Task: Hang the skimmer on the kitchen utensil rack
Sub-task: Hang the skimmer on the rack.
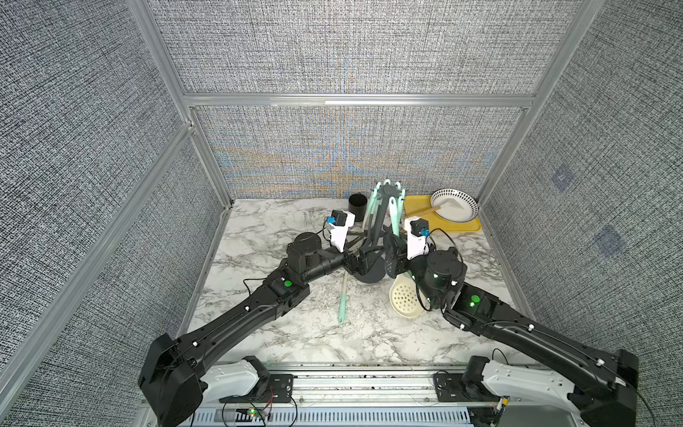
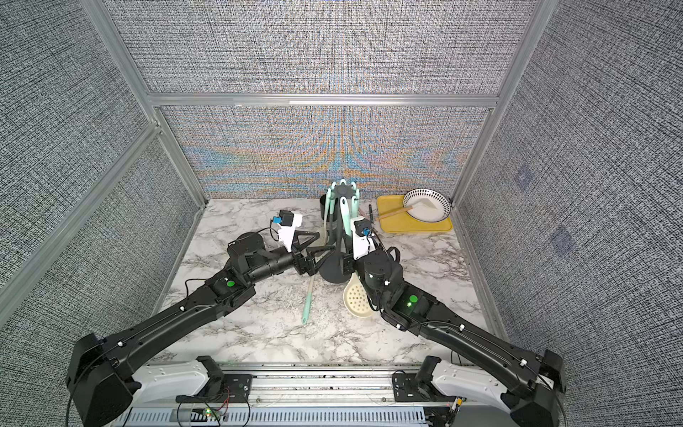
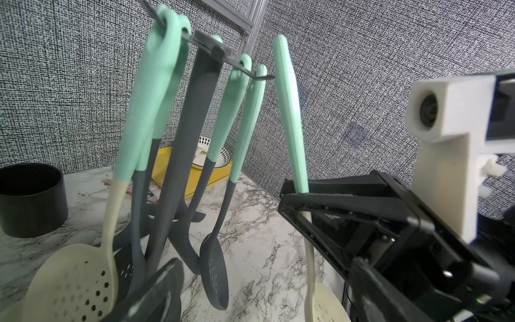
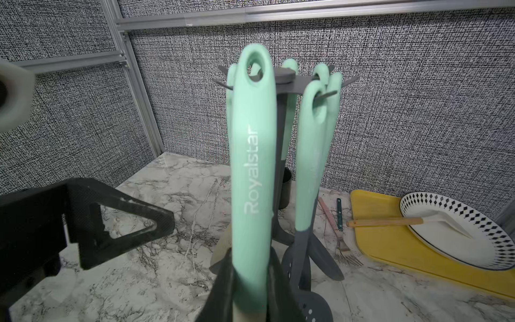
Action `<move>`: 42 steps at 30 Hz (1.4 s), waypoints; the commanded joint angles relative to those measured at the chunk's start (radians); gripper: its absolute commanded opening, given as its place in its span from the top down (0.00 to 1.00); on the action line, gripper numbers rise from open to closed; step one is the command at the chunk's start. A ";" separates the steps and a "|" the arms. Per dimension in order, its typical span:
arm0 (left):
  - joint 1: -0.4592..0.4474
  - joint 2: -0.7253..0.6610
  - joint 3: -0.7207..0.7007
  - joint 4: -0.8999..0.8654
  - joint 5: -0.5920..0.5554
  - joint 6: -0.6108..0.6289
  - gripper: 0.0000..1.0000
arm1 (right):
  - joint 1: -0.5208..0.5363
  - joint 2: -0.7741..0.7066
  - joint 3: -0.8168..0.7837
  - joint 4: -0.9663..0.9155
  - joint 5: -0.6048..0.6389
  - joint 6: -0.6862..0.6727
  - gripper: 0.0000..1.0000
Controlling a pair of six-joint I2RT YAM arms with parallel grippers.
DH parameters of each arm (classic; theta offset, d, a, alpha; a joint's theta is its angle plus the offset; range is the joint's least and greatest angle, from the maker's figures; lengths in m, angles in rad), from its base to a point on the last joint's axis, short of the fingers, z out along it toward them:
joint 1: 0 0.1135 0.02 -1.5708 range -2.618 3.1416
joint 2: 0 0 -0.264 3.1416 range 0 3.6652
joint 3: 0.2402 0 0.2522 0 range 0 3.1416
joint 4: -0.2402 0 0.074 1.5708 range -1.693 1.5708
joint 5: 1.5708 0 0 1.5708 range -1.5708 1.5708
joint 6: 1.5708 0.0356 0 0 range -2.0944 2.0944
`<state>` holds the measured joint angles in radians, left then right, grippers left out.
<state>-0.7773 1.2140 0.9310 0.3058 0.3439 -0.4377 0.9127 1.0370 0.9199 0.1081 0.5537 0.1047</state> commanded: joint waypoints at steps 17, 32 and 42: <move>0.000 -0.010 -0.021 0.027 0.001 0.000 0.06 | -0.010 0.063 0.021 0.000 0.035 0.013 1.00; 0.000 -0.029 -0.039 0.011 -0.026 0.000 0.07 | -0.029 0.183 0.076 -0.071 0.130 0.015 1.00; 0.000 -0.093 -0.081 -0.044 -0.105 0.008 0.01 | -0.031 0.188 0.069 -0.042 0.099 0.018 0.60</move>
<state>-0.7773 1.1370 0.8574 0.2928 0.2779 -0.4381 0.8825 1.2362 0.9997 0.1040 0.6777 0.1188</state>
